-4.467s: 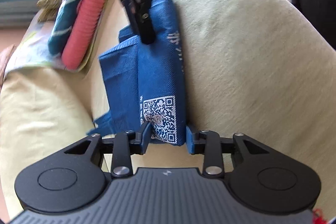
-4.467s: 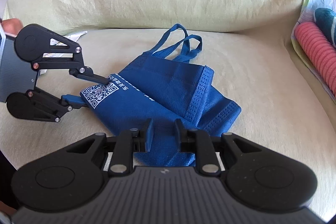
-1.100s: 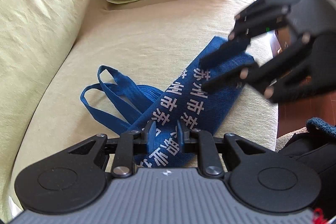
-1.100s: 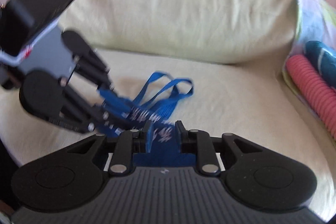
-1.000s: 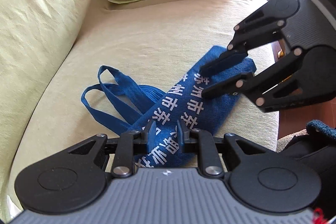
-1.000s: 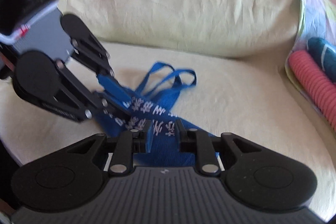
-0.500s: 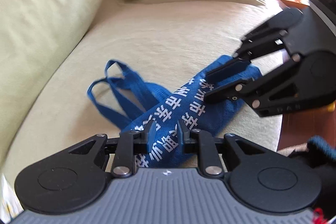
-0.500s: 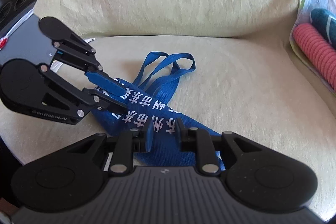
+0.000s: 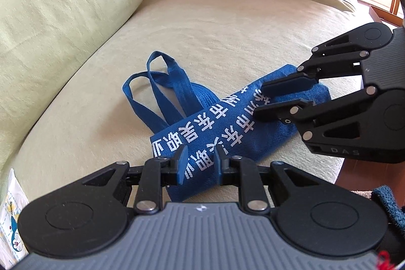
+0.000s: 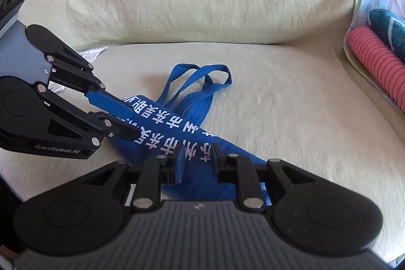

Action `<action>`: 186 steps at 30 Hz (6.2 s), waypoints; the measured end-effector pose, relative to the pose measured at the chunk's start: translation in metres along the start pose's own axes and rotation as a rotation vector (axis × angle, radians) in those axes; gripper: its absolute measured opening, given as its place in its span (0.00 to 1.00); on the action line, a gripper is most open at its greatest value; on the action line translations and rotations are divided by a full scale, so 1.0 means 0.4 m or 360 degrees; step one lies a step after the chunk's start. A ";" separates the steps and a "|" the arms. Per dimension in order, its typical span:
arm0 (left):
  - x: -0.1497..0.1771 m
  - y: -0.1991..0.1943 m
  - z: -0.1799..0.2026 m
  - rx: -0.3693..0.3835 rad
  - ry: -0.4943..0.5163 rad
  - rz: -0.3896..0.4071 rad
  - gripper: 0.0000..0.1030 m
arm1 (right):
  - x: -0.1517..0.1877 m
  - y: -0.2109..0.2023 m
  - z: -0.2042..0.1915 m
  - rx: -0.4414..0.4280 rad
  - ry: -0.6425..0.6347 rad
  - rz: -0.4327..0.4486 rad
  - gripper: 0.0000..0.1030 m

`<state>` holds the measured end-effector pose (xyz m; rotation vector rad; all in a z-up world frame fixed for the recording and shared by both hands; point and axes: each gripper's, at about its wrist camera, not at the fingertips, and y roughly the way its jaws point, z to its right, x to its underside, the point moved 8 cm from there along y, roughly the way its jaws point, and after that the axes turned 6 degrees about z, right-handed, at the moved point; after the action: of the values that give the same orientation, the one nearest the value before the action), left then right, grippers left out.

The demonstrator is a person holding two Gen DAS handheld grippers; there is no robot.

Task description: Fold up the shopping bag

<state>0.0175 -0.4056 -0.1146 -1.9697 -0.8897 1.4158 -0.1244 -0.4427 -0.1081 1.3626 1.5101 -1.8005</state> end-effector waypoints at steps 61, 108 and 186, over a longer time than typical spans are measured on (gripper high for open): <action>-0.019 -0.128 0.072 0.0397 0.0960 0.0393 0.59 | 0.000 0.009 0.014 -0.0160 0.0023 -0.0100 0.18; 0.002 -0.037 0.010 0.0522 0.0611 0.0069 0.56 | -0.040 0.103 0.199 -0.0874 0.0808 -0.0934 0.40; -0.063 0.014 -0.021 0.0288 0.0229 0.0089 0.05 | -0.052 -0.026 0.120 0.0034 0.1072 0.0045 0.16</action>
<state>0.0210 -0.4292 -0.1015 -1.9434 -0.6247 1.3171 -0.1431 -0.4884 -0.0885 2.1249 1.7612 -1.4001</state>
